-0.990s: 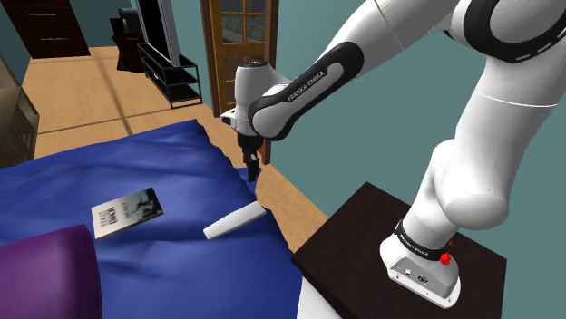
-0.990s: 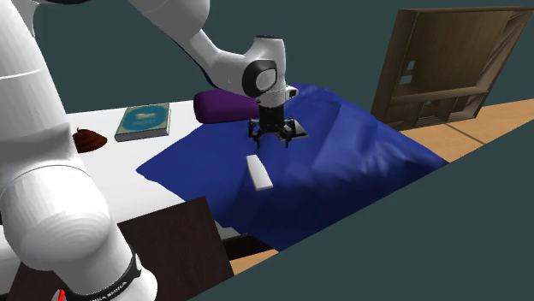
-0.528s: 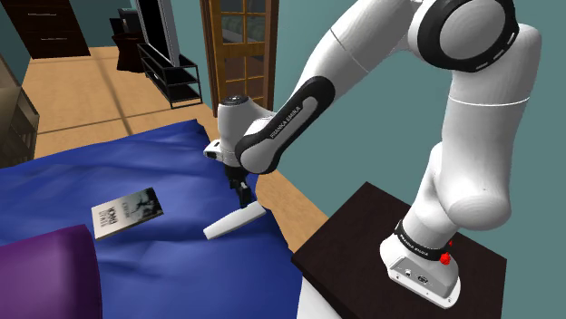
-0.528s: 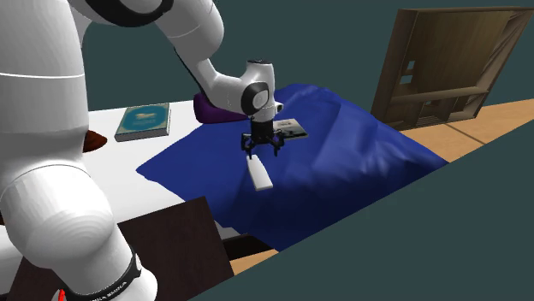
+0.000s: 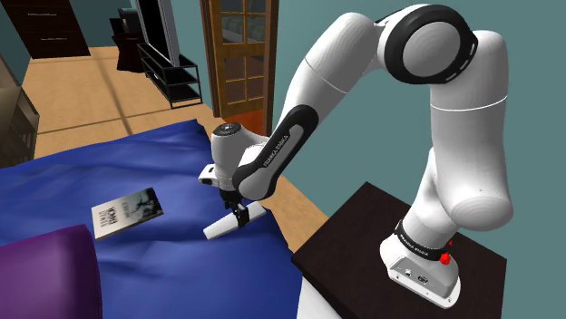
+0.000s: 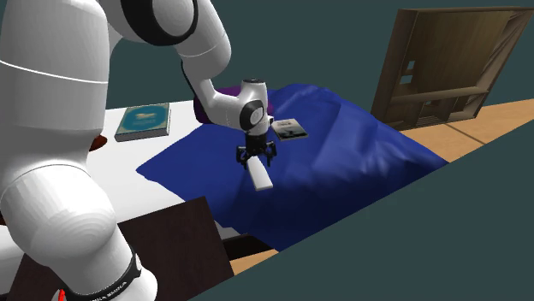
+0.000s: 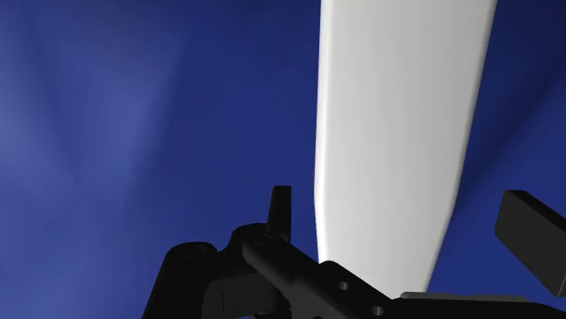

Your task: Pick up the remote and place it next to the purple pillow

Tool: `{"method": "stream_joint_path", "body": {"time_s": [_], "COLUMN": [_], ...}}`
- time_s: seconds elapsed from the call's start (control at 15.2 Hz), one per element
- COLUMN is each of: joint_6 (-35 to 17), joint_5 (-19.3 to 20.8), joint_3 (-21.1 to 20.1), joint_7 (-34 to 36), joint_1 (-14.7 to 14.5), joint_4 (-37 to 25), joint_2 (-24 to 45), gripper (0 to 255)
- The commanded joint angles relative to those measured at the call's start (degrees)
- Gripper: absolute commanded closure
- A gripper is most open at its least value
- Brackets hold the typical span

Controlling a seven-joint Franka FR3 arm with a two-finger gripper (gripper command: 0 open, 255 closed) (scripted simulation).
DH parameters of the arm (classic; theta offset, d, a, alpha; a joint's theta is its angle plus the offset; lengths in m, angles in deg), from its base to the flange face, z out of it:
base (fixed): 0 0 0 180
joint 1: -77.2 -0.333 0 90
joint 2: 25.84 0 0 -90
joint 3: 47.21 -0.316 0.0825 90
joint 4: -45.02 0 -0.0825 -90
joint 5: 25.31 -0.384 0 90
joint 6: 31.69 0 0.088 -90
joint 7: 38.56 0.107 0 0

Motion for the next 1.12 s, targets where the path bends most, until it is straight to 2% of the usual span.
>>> {"method": "stream_joint_path", "body": {"time_s": [0.0,0.66,0.73,1.06], "joint_6": [-1.1,-2.0,-2.0,-2.0], "joint_5": [0.3,0.6,0.6,0.6], "joint_3": [0.2,0.4,0.4,0.4], "joint_7": [0.3,0.5,0.5,0.4], "joint_1": [-0.3,-0.4,-0.4,-0.4], "joint_4": [-0.3,-0.6,-0.6,-0.6], "joint_2": [1.4,2.5,2.5,2.5], "gripper": [0,0,255,255]}}
